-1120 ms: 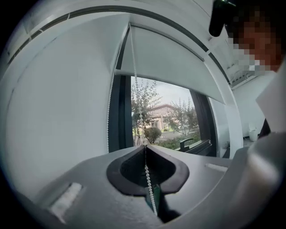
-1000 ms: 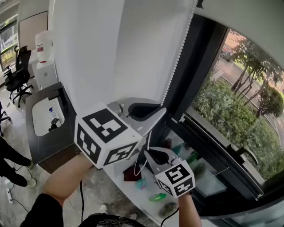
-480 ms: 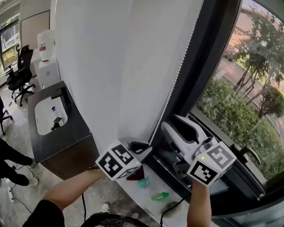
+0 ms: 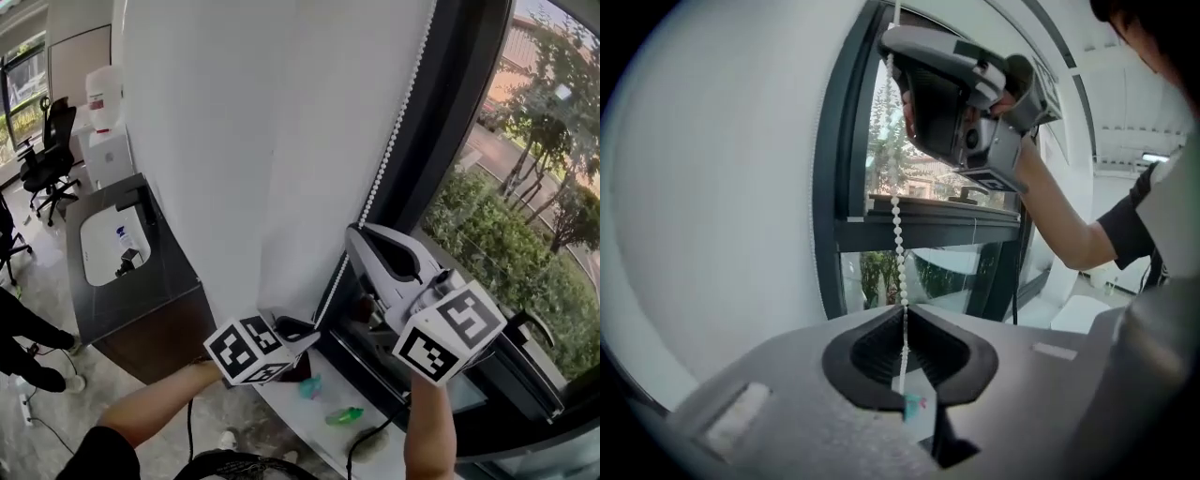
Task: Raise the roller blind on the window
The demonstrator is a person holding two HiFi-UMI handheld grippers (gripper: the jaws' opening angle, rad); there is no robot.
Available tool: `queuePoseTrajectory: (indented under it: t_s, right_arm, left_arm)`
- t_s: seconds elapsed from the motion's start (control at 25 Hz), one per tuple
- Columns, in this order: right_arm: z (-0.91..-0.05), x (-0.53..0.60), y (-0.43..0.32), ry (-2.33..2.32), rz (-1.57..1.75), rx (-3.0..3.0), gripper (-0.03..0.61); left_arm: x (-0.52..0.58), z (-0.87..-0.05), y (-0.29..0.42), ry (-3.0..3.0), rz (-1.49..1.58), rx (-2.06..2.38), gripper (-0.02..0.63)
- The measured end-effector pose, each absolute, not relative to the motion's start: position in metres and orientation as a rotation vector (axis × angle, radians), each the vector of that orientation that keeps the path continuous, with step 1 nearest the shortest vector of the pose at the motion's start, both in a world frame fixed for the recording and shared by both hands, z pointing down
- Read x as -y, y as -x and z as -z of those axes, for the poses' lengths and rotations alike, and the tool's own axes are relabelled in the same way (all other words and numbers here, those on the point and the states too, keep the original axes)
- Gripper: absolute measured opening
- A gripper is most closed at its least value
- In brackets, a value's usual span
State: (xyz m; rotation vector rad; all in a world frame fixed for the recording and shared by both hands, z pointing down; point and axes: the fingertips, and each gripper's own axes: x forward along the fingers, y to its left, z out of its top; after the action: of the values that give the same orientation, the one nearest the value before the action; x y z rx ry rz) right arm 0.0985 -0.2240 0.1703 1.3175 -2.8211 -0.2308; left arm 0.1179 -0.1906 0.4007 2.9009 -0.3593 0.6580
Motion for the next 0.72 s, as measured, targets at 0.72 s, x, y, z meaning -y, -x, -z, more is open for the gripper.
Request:
queuePoseTrajectory:
  t_s: [0.72]
  right_arm:
    - [-0.366,0.212,-0.099,-1.174,-0.067,2.560,0.007]
  left_arm:
    - [0.223,-0.188,-0.118,-3.093,0.080,0.621,0.081]
